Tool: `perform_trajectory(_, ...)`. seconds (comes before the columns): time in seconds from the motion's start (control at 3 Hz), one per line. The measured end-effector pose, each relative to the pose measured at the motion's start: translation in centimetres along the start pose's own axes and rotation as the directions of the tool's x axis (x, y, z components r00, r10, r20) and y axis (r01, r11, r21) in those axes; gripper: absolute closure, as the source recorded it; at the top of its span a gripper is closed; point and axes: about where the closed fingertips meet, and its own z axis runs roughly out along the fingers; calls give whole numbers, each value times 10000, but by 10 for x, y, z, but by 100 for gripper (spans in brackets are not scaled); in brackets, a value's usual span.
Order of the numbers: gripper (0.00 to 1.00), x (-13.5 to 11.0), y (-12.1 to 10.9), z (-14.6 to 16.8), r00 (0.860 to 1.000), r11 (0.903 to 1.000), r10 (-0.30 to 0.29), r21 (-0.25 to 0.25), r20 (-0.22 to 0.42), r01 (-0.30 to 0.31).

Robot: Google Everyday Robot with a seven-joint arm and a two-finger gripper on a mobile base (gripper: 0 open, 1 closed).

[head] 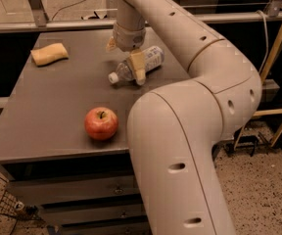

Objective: Knock blue plastic bottle over

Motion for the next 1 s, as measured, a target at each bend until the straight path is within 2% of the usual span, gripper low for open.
perform_trajectory(0.33, 0, 8, 4, -8, 9994, 9986, 338, 417, -59, -336)
perform_trajectory(0.67, 0, 24, 29, -26, 9939, 9883, 1106, 1059, -50, -1094)
perform_trajectory(1.0, 0, 51, 83, -42, 9705, 9580, 2407, 1580, 112, -2394)
